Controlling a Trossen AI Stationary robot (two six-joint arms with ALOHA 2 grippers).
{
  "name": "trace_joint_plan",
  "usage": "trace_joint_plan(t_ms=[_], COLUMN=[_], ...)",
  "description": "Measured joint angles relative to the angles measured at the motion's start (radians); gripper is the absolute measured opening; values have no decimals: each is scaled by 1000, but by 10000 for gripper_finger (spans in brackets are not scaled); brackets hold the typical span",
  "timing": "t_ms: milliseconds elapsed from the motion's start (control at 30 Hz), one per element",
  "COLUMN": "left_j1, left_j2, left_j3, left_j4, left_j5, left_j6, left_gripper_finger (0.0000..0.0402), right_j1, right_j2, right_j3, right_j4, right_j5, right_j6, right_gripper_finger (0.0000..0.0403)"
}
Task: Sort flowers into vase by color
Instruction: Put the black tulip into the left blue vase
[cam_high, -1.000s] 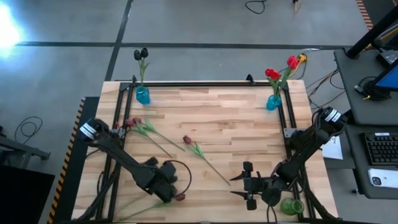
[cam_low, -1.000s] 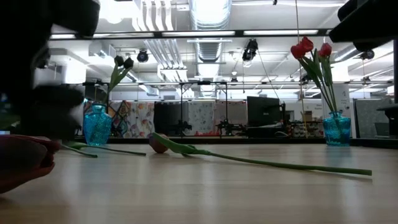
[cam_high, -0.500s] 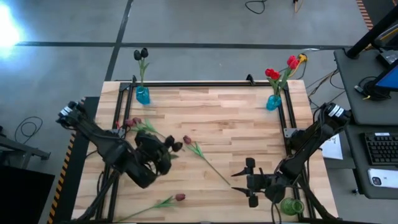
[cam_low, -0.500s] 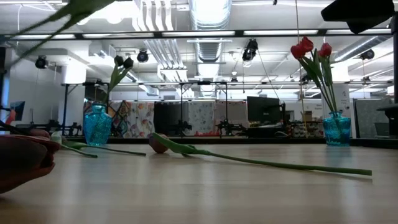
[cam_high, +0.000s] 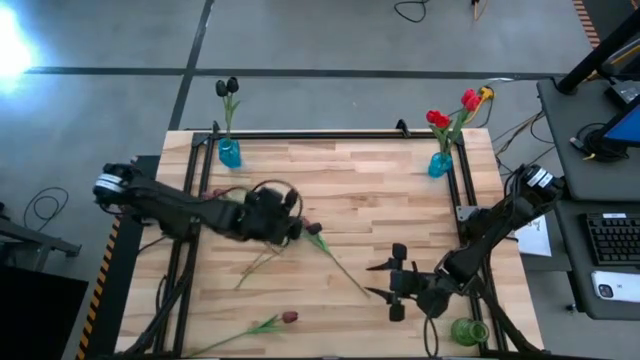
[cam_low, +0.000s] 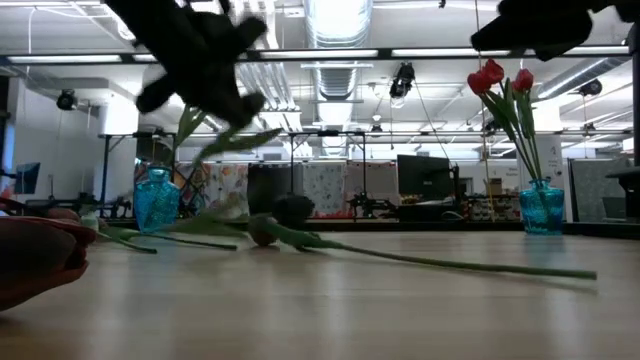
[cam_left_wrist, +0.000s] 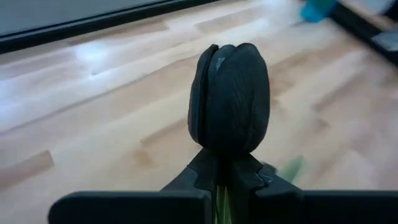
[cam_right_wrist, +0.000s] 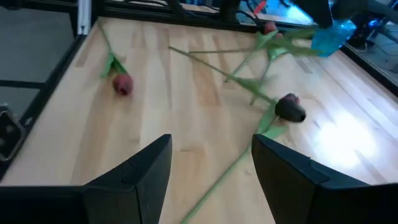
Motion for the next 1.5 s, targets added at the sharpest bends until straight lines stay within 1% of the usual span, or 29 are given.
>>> trace_joint_plan(t_ms=[133,300,333,400,500,633,700,767,833,933,1067,1100,1167,1267,1333,1400,1500], left_j1=[144,345,372,391,382,332,303,272,237,183,130,127,128,154,173,193,222], left_j2=[71,159,173,187,178,129,87,42,-4,-79,-161,-179,-214,-256,-279,-303,-337], left_j3=[-20,3,7,20,81,195,263,329,382,418,417,416,418,419,417,416,413], left_j4=[27,78,104,174,236,221,184,121,77,64,57,57,58,80,106,173,329], left_j5=[-1,-9,-12,-18,10,14,-12,-77,-165,-302,-461,-486,-499,-499,-459,-355,-149], left_j6=[46,153,183,258,353,421,426,421,413,432,555,591,670,778,843,935,1110], left_gripper_finger=[0,0,0,0,0,0,0,0,0,0,0,0,0,0,0,0,0], right_j1=[-54,-162,-186,-236,-305,-372,-400,-424,-446,-478,-515,-520,-528,-529,-529,-529,-532], right_j2=[-5,-16,-20,-37,-99,-219,-286,-350,-407,-473,-527,-531,-533,-521,-506,-482,-443], right_j3=[0,0,0,-1,0,31,63,89,114,141,161,164,171,173,169,167,167], right_j4=[-3,-11,-13,-18,-22,-42,-44,-54,-55,-55,-57,-60,-57,-56,-57,-59,-49], right_j5=[-12,-81,-93,-120,-157,-156,-155,-154,-154,-154,-155,-155,-157,-156,-157,-157,-157], right_j6=[-39,-108,-139,-211,-325,-459,-500,-530,-549,-559,-607,-629,-671,-727,-760,-776,-775], right_gripper_finger=[215,215,215,215,215,215,215,215,215,215,215,215,215,215,215,215,215])
